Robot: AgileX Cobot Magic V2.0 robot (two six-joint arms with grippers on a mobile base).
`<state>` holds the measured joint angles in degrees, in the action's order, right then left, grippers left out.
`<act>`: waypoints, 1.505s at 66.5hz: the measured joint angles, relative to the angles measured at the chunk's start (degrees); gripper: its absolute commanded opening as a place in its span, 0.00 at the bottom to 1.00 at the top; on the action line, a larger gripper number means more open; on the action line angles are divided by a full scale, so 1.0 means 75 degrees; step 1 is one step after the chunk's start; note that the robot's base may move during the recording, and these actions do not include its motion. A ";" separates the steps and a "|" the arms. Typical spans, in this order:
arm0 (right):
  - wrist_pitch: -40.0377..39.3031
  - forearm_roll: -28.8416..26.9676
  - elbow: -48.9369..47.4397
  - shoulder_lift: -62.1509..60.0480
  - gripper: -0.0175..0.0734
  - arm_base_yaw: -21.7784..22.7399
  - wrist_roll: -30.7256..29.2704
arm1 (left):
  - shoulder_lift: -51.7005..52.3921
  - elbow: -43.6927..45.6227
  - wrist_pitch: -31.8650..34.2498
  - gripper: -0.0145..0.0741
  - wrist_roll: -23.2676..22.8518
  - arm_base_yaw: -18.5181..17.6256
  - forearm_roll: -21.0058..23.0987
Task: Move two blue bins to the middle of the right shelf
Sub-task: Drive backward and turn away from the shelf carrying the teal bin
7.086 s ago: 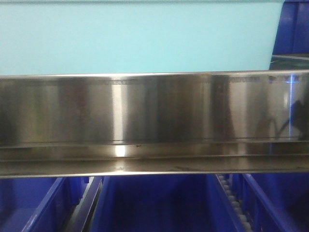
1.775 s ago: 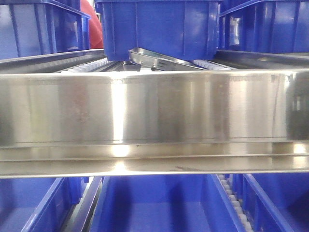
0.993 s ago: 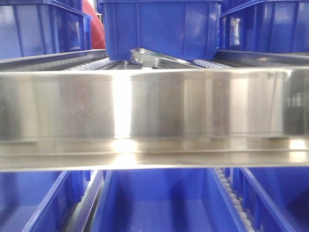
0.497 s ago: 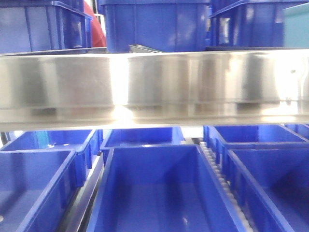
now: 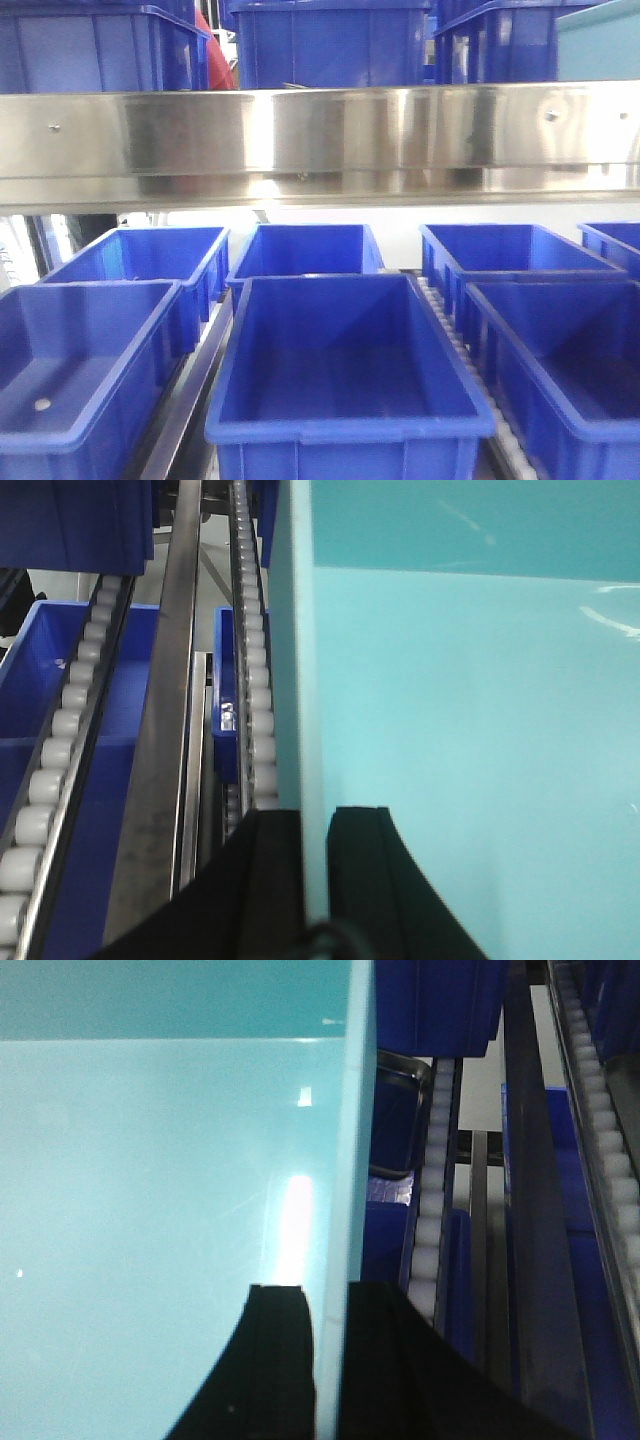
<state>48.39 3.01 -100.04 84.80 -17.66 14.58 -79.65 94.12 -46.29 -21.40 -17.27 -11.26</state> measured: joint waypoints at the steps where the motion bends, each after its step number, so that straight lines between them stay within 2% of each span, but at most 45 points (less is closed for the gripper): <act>1: 0.0000 0.0000 0.0000 0.0000 0.02 0.0000 0.0000 | 0.0000 0.0000 0.0000 0.04 0.0000 0.0000 -0.0015; 100: -0.0035 0.0000 0.0000 0.0000 0.02 0.0000 0.0000 | 0.0000 0.0000 0.0000 0.04 0.0000 0.0000 -0.0015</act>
<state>48.13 3.01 -100.04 84.80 -17.66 14.58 -79.65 94.12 -46.29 -21.40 -17.27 -11.38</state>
